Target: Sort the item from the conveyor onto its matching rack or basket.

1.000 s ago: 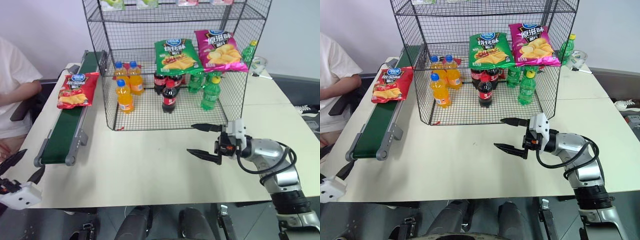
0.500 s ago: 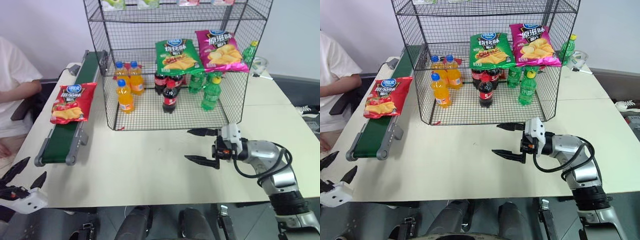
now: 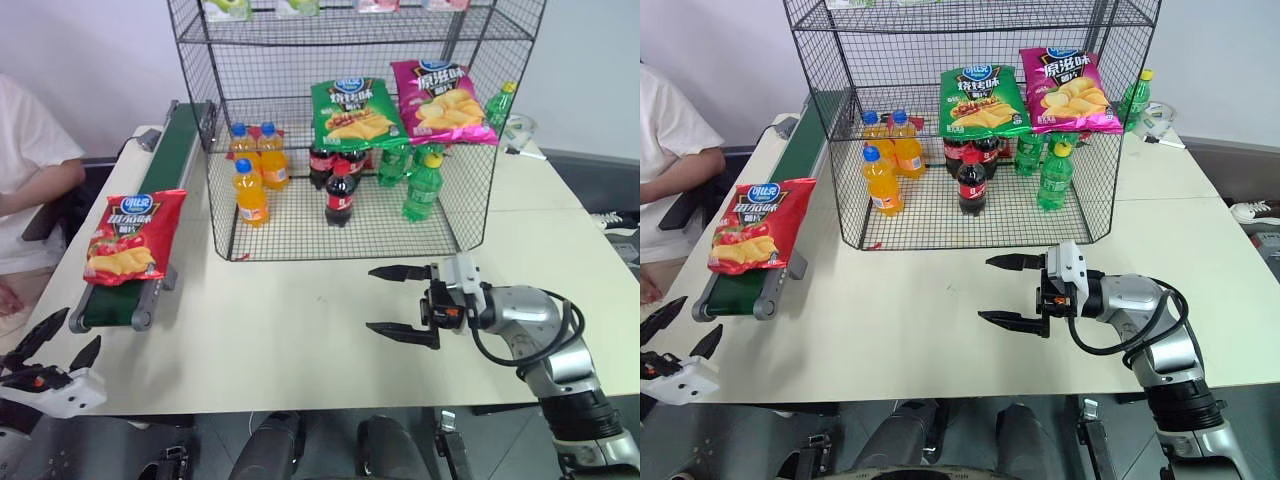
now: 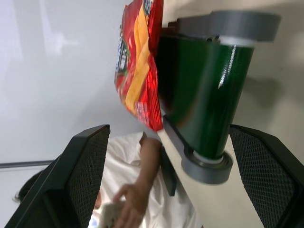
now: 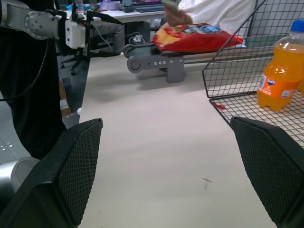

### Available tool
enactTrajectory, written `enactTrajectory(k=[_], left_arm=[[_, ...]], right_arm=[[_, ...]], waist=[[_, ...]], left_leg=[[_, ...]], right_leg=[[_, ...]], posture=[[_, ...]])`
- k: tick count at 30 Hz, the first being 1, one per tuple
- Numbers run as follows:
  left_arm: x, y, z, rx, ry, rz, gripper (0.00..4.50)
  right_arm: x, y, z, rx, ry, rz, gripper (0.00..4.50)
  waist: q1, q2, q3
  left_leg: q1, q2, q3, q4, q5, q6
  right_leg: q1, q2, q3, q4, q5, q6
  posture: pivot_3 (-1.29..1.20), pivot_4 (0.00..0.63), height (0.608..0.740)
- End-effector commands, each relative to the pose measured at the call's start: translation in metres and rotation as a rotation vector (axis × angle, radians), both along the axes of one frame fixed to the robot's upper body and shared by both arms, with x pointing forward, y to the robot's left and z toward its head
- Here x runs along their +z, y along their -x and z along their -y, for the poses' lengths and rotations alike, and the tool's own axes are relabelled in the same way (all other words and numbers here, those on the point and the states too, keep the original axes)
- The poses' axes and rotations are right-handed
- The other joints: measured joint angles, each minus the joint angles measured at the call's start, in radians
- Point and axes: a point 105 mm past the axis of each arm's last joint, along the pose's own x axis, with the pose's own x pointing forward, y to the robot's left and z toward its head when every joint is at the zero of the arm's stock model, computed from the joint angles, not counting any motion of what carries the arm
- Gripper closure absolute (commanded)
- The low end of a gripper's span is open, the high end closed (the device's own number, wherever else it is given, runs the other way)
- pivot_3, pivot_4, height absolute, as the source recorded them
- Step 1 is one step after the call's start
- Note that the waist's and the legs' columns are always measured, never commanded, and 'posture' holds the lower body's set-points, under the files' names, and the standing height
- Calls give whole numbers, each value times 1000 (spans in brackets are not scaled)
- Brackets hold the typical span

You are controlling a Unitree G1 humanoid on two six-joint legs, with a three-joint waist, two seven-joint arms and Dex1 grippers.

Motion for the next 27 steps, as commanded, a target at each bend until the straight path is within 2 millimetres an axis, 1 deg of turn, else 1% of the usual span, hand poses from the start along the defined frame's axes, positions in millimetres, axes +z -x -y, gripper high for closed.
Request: enactTrajectory(k=[1,12,27], left_arm=[[8,-2,-1,-5,-18,26,344],[7,-7,1,-12,-13,36,344],[10,-22,8,-48,-5,51,344]], right_arm=[[8,-1,-2,3,-7,50,0],[7,-4,-1,-13,-2,60,0],[4,-7,0,-39,5,68,0]], waist=[[0,0,0],[0,0,0],[0,0,0]], left_leg=[[0,0,0,0,0,0],[0,0,0,0,0,0],[0,0,0,1,0,0]], right_leg=[[0,0,0,0,0,0],[0,0,-1,0,0,0],[0,0,-1,1,0,0]], posture=[[0,150,740],[0,150,740],[0,150,740]])
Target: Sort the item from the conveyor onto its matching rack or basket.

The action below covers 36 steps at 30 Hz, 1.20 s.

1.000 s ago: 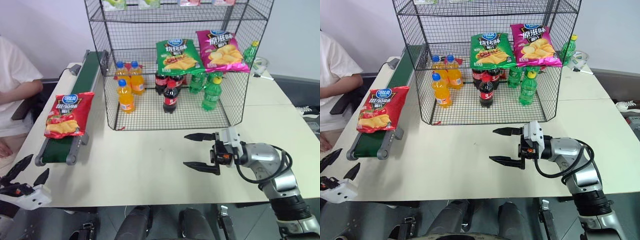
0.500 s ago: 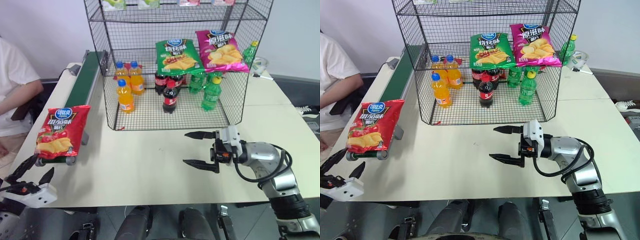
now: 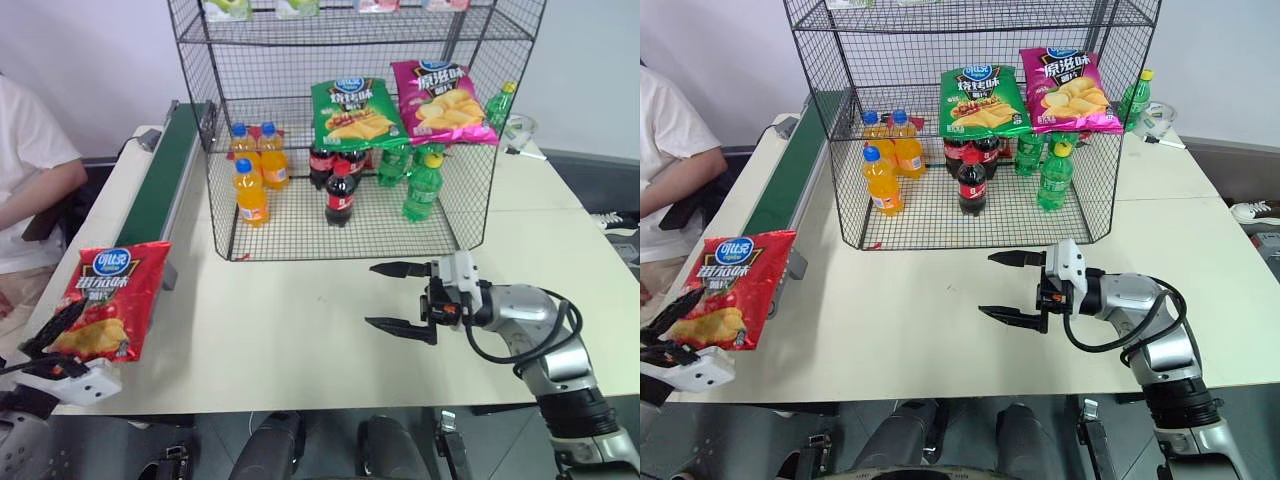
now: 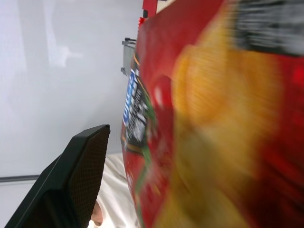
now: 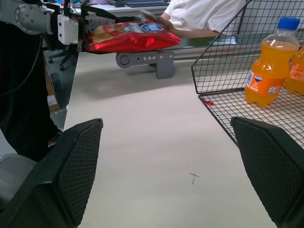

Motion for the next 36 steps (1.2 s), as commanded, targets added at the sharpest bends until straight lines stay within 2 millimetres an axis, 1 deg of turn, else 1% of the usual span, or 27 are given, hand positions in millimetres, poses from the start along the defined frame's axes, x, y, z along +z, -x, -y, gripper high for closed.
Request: enactTrajectory(k=[1,2,3,5,8,10,11,15,17,21,23,25,29,31,32,34,36], left_arm=[[7,-4,-2,2,5,24,344],[6,-4,-1,-3,14,15,563],[6,-4,0,-6,18,19,873],[7,-5,1,-7,23,24,1636],[7,-6,0,0,27,27,3155],[8,-8,0,-2,34,33,4312],[10,-8,1,-1,33,40,4441],[17,-10,-2,18,55,74,4441],[27,-12,-2,20,55,108,4441],[64,-17,5,2,37,226,4441],[84,-19,16,-31,23,281,4441],[99,-21,30,-72,12,321,4441],[122,-28,60,-166,-20,376,4441],[132,-34,76,-214,-27,403,4441],[136,-36,80,-227,-24,415,4441],[143,-45,94,-273,-9,434,4441],[152,-60,117,-348,1,464,4441]], right_arm=[[6,-1,-1,1,-9,42,0],[6,-1,-1,-2,-7,45,0],[6,-1,-1,-3,-6,45,0],[6,-2,-1,-5,-5,48,0],[6,-2,-1,-6,-5,51,0],[6,-2,-1,-8,-7,49,0],[6,-2,-1,-10,-7,49,0],[6,-3,0,-19,-5,53,0],[8,-5,2,-31,-11,64,0],[21,-11,5,-95,-82,113,0],[30,-15,6,-140,-139,151,0],[37,-19,6,-187,-184,175,0],[46,-23,8,-261,-236,233,0],[53,-30,14,-335,-261,290,0],[56,-32,16,-370,-270,319,0],[61,-36,20,-415,-310,321,0],[62,-40,22,-466,-314,346,0]], waist=[[0,0,0],[0,0,0],[0,0,0],[0,0,0],[0,0,0],[0,0,0],[0,0,0],[0,0,0],[0,0,0],[0,0,0],[1,0,0],[0,0,0],[0,0,0],[0,0,0],[0,0,0],[1,1,0],[2,1,0]], left_leg=[[0,0,0,0,0,0],[0,0,0,0,0,0],[0,0,0,0,0,0],[0,0,0,0,0,0],[0,0,0,0,0,0],[0,0,0,0,0,0],[0,0,0,0,0,0],[0,0,0,0,0,0],[1,0,0,0,0,0],[0,0,0,1,0,0],[0,0,0,1,0,0],[1,0,0,1,0,0],[1,0,0,1,0,1],[1,0,0,1,1,1],[1,0,0,1,1,1],[2,0,0,1,1,0],[3,0,0,1,1,1]], right_leg=[[0,0,0,0,0,0],[0,0,0,0,0,0],[0,0,0,0,0,0],[0,0,0,0,0,0],[0,0,0,0,0,0],[0,0,0,1,0,0],[0,0,0,1,0,0],[0,0,0,1,0,0],[0,0,0,1,0,0],[0,0,0,1,0,0],[0,0,0,1,0,0],[0,0,0,1,0,0],[0,0,0,1,0,0],[0,1,0,2,0,0],[0,1,0,2,0,0],[1,1,0,3,0,0],[1,1,0,3,0,0]], posture=[[0,150,740],[0,150,740],[0,150,740],[0,150,740],[0,150,740],[0,150,740],[0,150,740],[0,150,740],[0,150,740],[0,150,740],[0,150,740],[0,150,740],[0,150,740],[0,150,740],[0,150,740],[0,150,740],[0,150,740]])
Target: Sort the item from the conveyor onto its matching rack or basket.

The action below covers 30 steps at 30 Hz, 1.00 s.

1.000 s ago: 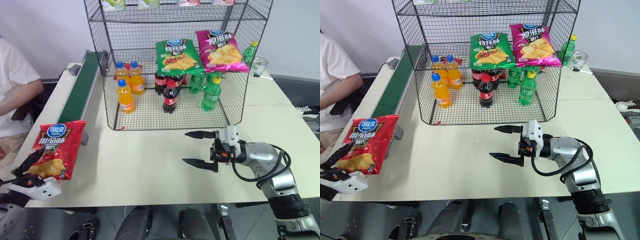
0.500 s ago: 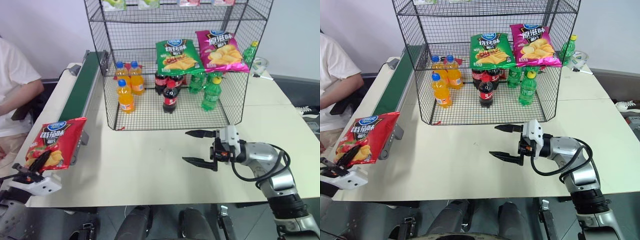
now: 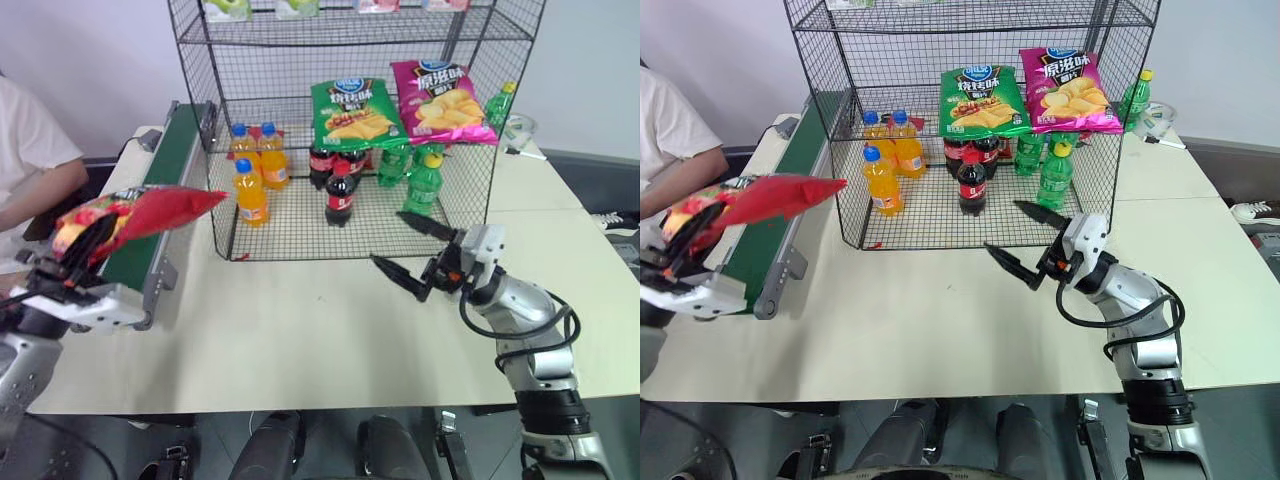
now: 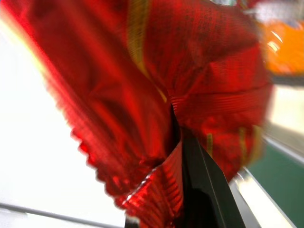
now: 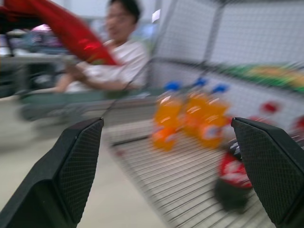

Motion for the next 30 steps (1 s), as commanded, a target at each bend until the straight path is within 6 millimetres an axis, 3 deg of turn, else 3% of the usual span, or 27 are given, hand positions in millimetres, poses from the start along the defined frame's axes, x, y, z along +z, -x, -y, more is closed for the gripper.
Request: enactTrajectory(k=[1,7,13,18,22,24,30], left_arm=[[17,-18,34,-111,13,53,4441],[39,-59,66,-189,54,137,4441],[57,-109,75,-125,98,231,4441],[50,-147,86,-57,99,244,4441],[26,-183,88,56,135,129,4441],[18,-192,90,87,134,94,4441],[28,-208,84,180,242,77,4441]], right_arm=[[13,-3,5,-83,-18,76,0],[12,0,5,-109,-8,77,0],[11,3,6,-123,12,80,0],[10,4,8,-132,22,79,0],[10,4,6,-124,36,78,0],[11,4,6,-124,33,78,0],[10,4,6,-128,45,73,0]], waist=[[3,0,0],[-9,0,0],[-4,0,0],[-3,-1,0],[-4,-1,0],[-4,-1,0],[-9,-3,1]], left_leg=[[0,0,0,0,0,0],[1,-1,1,0,2,0],[1,0,1,0,3,-2],[1,-1,1,1,3,-2],[0,-1,1,1,3,-2],[0,-1,1,1,3,-2],[-4,-1,0,2,4,-3]], right_leg=[[0,0,0,1,0,0],[2,3,3,5,1,1],[0,5,3,8,0,1],[1,5,4,8,0,1],[1,5,3,9,0,1],[0,5,3,9,0,1],[-3,6,3,10,0,2]], posture=[[0,150,740],[0,150,740],[0,150,740],[0,150,740],[0,150,740],[0,150,740],[0,150,740]])
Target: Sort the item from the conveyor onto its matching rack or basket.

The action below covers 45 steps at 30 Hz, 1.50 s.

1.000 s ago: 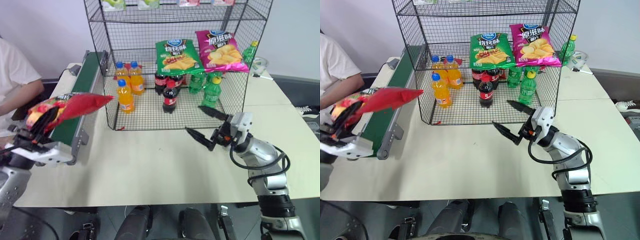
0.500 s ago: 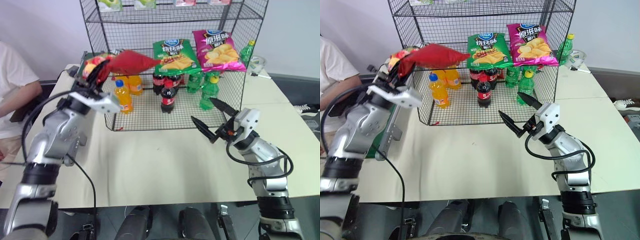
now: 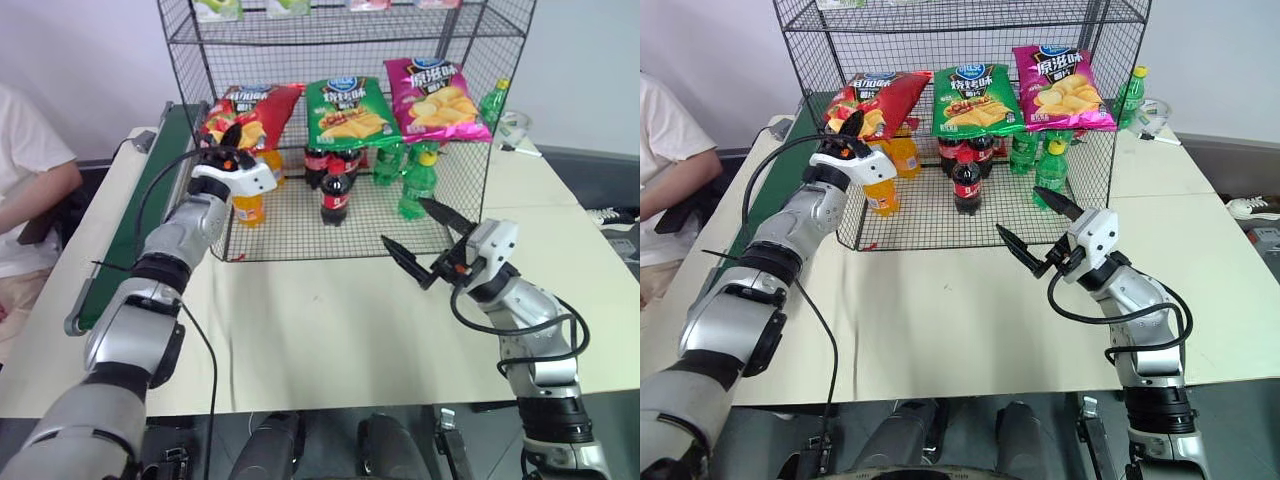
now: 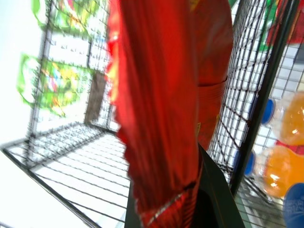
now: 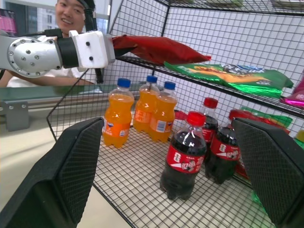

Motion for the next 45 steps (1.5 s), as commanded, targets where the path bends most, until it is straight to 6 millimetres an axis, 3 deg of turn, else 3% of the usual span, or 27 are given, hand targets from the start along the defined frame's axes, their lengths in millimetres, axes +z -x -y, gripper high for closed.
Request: enactTrajectory(k=[1,10,13,21,28,40,42,45], left_arm=[[22,-5,-3,40,60,46,4441],[18,-14,12,27,137,-40,4441],[17,-15,14,11,170,-68,3633],[26,-10,13,-42,167,-25,22],[19,8,9,-125,165,-38,22],[25,68,2,-164,128,-37,22],[20,83,-3,-187,130,-64,22],[8,115,-3,-397,308,-197,22]], right_arm=[[14,4,-1,4,18,59,0],[15,3,-3,4,23,62,0],[16,3,-3,3,23,62,0],[14,4,-2,-1,31,57,0],[11,2,-2,7,30,45,0],[9,0,-3,28,43,41,0],[9,1,1,25,52,39,0],[8,4,11,14,72,33,0]], waist=[[0,0,0],[0,0,0],[0,0,0],[9,-1,-1],[3,0,-1],[0,0,-1],[-1,1,-1],[-7,1,-2]], left_leg=[[0,0,0,0,0,0],[0,0,0,0,0,0],[0,0,0,0,0,0],[1,0,0,3,0,0],[1,0,-1,3,0,-1],[0,0,0,2,0,-1],[1,0,0,2,0,-1],[1,1,1,0,0,-1]], right_leg=[[0,0,0,0,0,0],[0,0,0,0,0,0],[0,0,0,0,0,0],[2,0,0,1,0,0],[2,0,0,1,0,0],[1,1,2,1,0,0],[1,1,3,1,0,0],[0,1,5,1,0,0]], posture=[[0,150,740],[0,150,740],[0,150,740],[0,150,740],[0,150,740],[0,150,740],[0,150,740],[0,150,740]])
